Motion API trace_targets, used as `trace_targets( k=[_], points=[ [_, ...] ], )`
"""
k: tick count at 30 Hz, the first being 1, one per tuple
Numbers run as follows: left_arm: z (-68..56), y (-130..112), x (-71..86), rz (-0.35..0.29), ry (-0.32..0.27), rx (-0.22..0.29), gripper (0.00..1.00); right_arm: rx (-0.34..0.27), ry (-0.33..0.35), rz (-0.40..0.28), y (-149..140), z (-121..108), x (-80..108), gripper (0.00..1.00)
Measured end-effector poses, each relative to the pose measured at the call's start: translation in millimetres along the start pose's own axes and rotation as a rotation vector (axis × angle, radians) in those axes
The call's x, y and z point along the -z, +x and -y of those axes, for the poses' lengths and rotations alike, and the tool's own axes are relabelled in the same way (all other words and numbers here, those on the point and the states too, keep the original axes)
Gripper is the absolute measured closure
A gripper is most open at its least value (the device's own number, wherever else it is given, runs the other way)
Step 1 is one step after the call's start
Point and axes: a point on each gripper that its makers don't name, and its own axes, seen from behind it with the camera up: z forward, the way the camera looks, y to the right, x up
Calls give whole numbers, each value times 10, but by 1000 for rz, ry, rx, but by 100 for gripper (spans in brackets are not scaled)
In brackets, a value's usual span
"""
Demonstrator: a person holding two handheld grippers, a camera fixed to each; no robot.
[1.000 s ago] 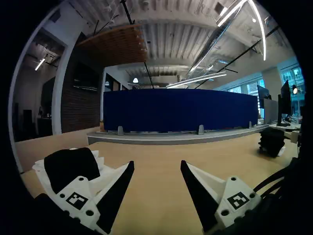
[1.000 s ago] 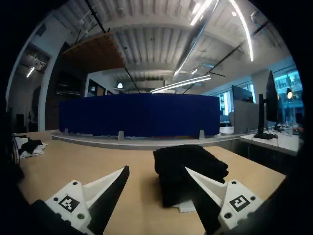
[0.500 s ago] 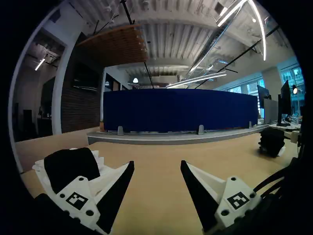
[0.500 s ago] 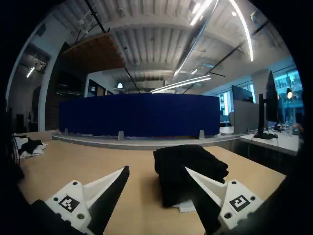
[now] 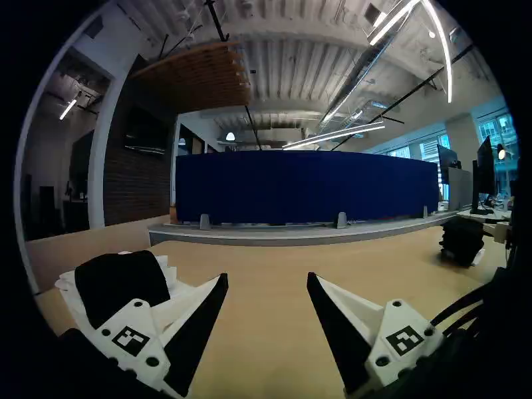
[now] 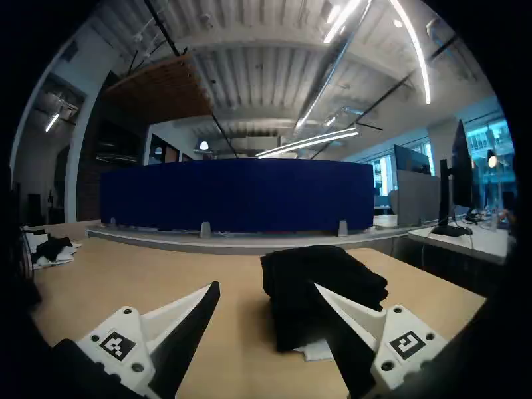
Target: Fold towel
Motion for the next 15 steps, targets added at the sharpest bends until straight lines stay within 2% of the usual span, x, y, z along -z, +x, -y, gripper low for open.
trace_targets(
  k=[15],
  points=[
    [6, 6, -17, 0, 0, 2, 12, 0, 0, 0, -5, 1, 1, 0]
  ],
)
